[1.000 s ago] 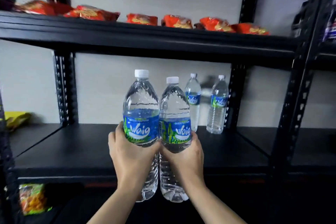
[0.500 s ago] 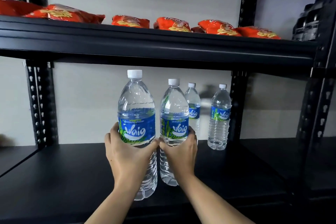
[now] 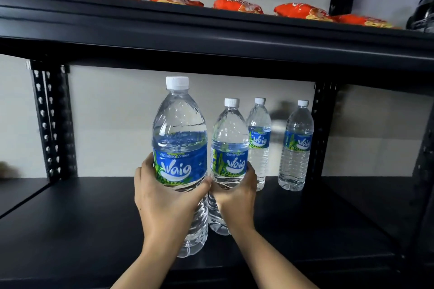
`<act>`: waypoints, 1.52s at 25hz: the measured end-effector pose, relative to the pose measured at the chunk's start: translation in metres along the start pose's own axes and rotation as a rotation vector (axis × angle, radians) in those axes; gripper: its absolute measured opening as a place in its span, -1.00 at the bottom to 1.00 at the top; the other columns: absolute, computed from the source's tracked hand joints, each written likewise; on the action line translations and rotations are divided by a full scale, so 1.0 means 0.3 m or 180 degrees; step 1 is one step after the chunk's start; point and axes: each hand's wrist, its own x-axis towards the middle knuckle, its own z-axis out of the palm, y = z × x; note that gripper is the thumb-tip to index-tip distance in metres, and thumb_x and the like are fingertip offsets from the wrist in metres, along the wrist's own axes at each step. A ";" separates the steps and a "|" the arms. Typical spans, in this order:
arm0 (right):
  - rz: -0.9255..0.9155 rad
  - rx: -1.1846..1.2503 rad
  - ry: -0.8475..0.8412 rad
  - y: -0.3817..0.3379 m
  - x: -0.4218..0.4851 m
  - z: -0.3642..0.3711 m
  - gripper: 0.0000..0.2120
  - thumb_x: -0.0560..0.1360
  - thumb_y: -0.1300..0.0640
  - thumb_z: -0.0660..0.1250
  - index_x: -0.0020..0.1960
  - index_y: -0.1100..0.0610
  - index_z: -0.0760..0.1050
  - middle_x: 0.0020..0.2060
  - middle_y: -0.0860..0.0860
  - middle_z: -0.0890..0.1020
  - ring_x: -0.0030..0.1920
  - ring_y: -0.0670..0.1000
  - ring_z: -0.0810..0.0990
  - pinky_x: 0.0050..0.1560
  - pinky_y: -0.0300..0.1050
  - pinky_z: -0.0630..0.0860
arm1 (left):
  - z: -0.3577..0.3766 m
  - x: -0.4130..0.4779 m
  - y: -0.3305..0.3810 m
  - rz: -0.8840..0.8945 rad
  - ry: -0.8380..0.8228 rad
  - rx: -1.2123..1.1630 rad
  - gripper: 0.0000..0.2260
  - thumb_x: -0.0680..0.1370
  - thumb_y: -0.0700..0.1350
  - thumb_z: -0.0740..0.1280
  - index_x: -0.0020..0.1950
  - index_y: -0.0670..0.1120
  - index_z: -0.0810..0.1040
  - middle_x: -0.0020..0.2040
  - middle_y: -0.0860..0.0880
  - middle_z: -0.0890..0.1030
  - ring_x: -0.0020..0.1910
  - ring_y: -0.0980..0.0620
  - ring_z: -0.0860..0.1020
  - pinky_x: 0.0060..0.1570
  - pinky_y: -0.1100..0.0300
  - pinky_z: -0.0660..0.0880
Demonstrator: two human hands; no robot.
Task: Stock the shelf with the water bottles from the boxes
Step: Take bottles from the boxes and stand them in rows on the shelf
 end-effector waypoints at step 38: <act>0.1381 -0.1112 -0.1254 0.216 0.129 0.246 -0.23 0.28 -0.37 0.47 0.31 0.06 0.40 0.17 0.05 0.64 0.24 0.14 0.57 0.32 0.03 0.38 | -0.048 0.137 -0.165 0.0031 -0.0053 0.0333 -0.28 0.06 0.15 0.64 0.11 0.26 0.36 0.04 0.10 0.56 0.07 0.03 0.58 0.13 -0.06 0.54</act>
